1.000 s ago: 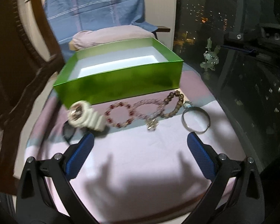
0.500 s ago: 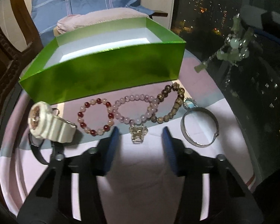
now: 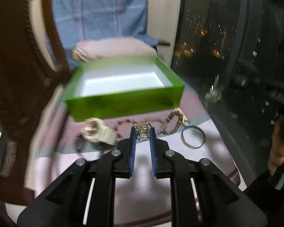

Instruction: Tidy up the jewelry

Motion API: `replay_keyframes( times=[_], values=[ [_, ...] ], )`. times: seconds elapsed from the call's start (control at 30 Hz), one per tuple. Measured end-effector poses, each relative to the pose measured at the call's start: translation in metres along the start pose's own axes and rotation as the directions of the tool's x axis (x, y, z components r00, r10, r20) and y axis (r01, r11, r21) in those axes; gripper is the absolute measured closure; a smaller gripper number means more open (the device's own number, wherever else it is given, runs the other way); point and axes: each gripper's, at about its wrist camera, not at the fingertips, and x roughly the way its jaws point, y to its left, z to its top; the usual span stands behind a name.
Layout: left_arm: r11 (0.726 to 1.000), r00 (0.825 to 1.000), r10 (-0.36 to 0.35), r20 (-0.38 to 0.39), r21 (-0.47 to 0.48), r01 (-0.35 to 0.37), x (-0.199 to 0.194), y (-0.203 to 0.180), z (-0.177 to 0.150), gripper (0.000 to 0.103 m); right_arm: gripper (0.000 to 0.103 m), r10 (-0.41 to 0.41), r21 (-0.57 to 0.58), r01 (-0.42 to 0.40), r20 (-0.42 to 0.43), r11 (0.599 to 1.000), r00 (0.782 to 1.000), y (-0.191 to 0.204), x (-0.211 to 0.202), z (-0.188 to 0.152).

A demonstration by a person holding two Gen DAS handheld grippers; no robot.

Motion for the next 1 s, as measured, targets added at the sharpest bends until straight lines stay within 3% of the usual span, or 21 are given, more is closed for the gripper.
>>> replay_keyframes(
  times=[0.23,0.43,1.0],
  values=[
    [0.991,0.992,0.096,0.077,-0.102,-0.088,-0.040,0.044,0.004,0.089,0.095,0.007,-0.050,-0.006,0.011,0.999,1.000,0.023,-0.017,-0.020],
    [0.989,0.995,0.098,0.036,-0.117,-0.093,-0.029,0.052,0.000,0.089,0.095,-0.023,-0.092,0.025,0.026,0.995,0.999,0.038,-0.022,-0.034],
    [0.990,0.994,0.102,0.029,-0.099,-0.099,-0.023,0.043,-0.004,0.089,0.095,-0.039,-0.095,0.038,-0.013,0.995,0.999,0.041,-0.007,-0.040]
  ],
)
